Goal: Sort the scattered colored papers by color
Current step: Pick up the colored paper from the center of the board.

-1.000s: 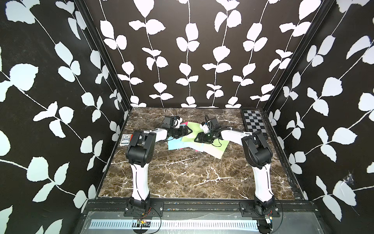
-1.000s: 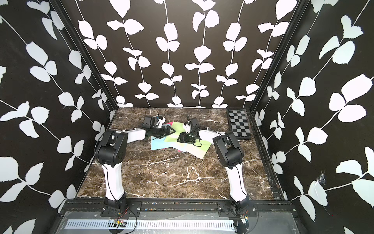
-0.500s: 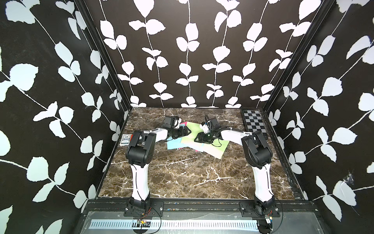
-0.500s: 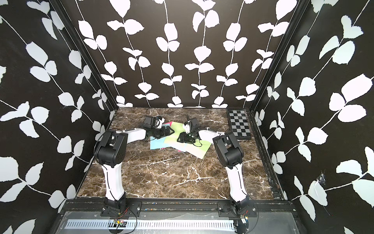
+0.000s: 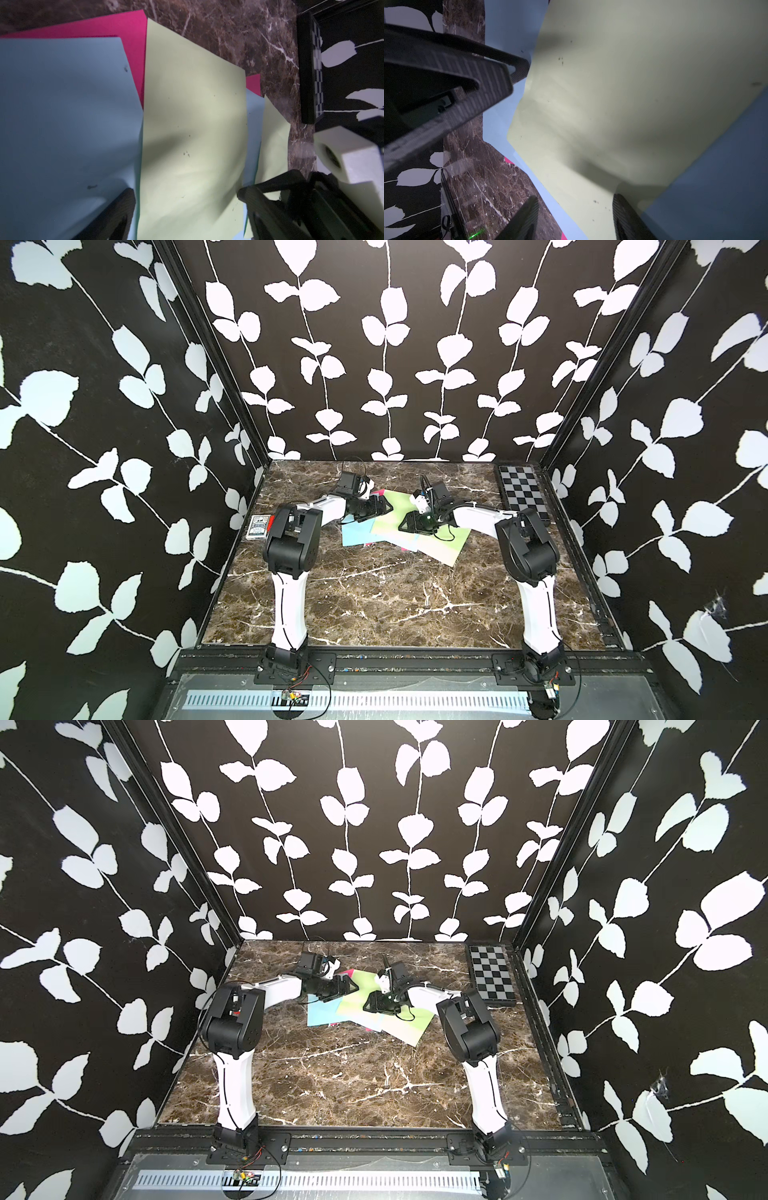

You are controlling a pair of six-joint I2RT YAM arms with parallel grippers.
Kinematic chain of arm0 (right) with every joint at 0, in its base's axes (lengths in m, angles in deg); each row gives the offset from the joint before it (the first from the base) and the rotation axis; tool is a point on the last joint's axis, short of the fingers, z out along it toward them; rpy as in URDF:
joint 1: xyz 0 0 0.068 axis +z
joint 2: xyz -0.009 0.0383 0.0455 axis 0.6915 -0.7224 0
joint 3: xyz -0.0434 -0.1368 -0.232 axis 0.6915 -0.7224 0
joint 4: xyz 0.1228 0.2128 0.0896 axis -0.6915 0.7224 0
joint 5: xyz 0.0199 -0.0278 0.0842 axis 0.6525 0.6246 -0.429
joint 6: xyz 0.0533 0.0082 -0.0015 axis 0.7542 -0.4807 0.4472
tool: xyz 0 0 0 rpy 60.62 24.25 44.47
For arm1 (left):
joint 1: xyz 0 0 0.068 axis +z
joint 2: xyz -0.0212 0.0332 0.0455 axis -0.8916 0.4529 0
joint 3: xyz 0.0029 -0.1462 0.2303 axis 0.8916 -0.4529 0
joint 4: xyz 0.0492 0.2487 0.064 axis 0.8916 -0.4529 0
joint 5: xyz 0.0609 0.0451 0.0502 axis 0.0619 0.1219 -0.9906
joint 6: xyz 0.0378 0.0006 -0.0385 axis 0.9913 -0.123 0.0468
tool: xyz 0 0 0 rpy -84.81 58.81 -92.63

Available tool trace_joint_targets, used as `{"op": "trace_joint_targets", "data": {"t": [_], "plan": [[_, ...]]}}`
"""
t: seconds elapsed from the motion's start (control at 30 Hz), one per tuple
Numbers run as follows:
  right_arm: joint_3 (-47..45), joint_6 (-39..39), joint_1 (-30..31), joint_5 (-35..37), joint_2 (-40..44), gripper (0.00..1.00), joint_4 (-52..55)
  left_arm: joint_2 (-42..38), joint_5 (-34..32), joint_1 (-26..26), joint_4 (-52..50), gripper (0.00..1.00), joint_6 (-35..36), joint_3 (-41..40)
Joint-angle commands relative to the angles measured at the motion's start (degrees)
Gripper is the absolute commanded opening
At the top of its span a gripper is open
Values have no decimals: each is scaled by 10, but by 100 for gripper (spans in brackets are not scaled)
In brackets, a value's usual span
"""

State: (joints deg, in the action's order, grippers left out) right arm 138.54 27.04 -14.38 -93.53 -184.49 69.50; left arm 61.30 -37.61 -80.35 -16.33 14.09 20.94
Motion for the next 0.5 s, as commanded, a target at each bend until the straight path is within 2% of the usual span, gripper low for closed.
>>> {"op": "trace_joint_targets", "data": {"t": [0.0,0.27,0.47], "plan": [[8,6,3,0,-24,58,7,14,8,-3,-61,85,20,19],[7,6,6,0,-29,57,5,35,42,-12,-93,83,36,48],[7,6,6,-2,-31,58,6,34,40,-14,-98,75,37,56]]}}
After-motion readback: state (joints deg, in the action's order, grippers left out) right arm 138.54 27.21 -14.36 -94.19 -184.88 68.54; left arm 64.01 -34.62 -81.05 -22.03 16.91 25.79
